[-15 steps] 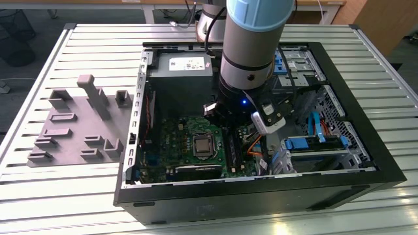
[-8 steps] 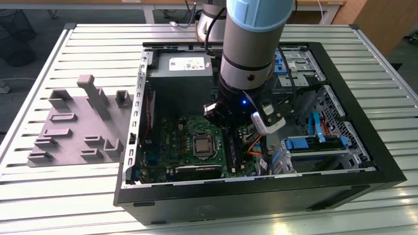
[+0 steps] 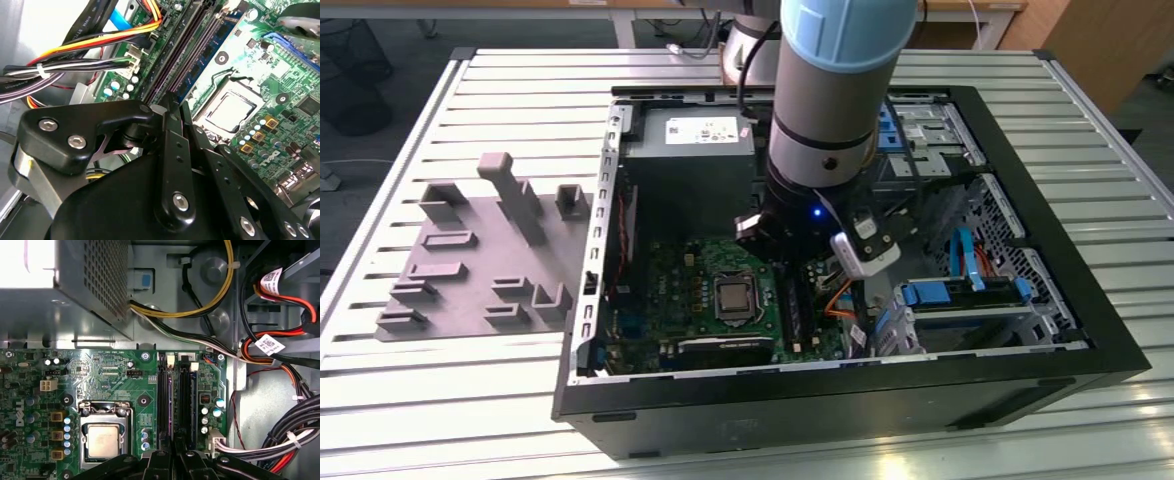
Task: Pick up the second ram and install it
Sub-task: 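Insert the second ram into the second slot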
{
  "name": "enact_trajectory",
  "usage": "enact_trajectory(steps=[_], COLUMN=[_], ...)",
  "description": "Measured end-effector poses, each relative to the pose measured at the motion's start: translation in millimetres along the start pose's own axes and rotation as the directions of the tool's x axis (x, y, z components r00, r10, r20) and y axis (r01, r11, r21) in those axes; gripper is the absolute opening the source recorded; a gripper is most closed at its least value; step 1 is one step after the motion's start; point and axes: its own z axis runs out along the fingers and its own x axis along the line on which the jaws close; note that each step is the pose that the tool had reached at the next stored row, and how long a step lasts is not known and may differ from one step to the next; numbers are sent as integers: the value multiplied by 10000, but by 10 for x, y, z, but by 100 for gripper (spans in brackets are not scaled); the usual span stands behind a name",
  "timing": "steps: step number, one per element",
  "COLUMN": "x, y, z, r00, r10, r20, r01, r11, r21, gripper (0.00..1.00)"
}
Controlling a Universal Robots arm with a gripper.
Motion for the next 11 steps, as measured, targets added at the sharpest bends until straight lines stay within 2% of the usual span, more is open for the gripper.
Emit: enact_trajectory(steps=[4,7,11], x=[0,-2,-4], y=[0,0,0], z=[23,44,35], r00=[10000,9999,9999], r10=[-1,1,0], r20=[-37,-150,-155], r01=[1,-1,0], r11=[10000,10000,10000], r21=[-2,1,3], gripper=[14,14,14])
